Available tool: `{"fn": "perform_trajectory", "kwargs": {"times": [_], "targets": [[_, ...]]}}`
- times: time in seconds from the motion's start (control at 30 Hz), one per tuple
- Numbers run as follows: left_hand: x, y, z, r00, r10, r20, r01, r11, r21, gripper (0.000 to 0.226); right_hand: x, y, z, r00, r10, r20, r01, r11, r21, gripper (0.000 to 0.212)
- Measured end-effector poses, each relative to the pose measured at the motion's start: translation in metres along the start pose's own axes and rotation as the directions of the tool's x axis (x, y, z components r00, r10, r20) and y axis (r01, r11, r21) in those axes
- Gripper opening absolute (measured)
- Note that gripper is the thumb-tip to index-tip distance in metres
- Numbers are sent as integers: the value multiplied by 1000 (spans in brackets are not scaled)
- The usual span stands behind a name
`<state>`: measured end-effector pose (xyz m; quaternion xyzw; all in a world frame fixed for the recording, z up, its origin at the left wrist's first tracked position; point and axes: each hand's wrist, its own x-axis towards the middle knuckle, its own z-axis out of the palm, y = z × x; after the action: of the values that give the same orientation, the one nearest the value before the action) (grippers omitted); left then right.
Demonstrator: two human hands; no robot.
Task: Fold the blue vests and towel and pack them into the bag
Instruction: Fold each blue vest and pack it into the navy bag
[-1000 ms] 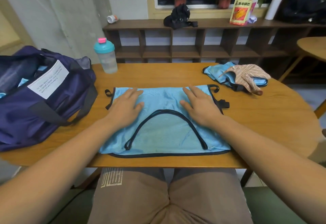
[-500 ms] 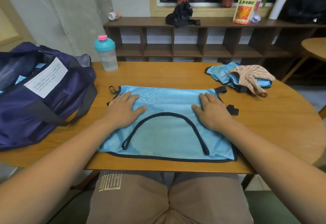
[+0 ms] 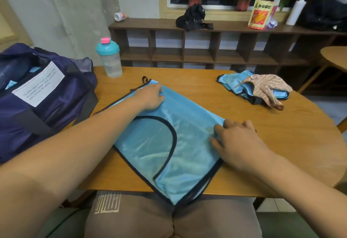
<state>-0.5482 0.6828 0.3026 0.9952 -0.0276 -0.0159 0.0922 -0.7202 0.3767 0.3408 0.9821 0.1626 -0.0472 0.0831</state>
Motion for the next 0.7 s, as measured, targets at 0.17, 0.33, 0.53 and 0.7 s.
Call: {"fn": "perform_trajectory", "kwargs": {"times": [0.17, 0.33, 0.53, 0.7], "targets": [[31, 48, 13, 996, 76, -36, -76, 997, 23, 30, -24, -21, -10, 997, -76, 34, 75, 997, 10, 32], [48, 96, 22, 991, 131, -17, -131, 991, 17, 34, -29, -37, -13, 990, -139, 23, 137, 989, 61, 38], [34, 126, 22, 961, 276, 28, -276, 961, 3, 42, -28, -40, -8, 973, -221, -73, 231, 957, 175, 28], [-13, 108, -2, 920, 386, -66, -389, 921, -29, 35, -23, -18, 5, 924, -293, -244, 360, 884, 298, 27]]}}
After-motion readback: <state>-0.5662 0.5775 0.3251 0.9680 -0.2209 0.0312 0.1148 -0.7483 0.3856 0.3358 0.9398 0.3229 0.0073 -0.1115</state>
